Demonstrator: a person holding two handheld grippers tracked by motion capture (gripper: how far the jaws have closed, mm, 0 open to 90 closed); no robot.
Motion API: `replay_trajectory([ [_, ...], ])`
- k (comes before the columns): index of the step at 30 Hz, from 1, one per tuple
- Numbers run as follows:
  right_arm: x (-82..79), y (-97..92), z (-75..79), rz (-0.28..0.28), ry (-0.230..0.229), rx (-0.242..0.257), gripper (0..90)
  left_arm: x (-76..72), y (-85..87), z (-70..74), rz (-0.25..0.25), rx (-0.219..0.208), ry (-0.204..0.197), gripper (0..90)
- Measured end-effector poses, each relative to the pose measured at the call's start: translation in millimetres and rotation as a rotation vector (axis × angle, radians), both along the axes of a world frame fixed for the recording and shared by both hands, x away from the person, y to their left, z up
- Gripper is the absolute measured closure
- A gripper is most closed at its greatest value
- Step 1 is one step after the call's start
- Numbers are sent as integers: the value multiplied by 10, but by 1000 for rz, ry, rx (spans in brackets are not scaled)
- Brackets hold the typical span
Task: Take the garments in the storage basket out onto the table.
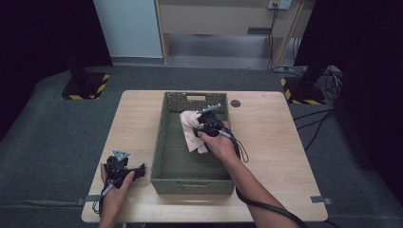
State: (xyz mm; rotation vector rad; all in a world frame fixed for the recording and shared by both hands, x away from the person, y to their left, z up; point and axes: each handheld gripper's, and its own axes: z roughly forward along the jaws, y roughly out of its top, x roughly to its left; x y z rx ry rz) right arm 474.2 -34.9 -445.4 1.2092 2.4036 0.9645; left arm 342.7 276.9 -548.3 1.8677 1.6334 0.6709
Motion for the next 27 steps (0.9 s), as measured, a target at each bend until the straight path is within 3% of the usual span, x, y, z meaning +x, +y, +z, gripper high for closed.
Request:
replay_trajectory([
  [20, -118, -76, 303, 10, -33, 35, 564, 0, 0, 0, 0, 0, 0, 0],
  [27, -182, -78, 345, 23, -35, 35, 563, 0, 0, 0, 0, 0, 0, 0],
])
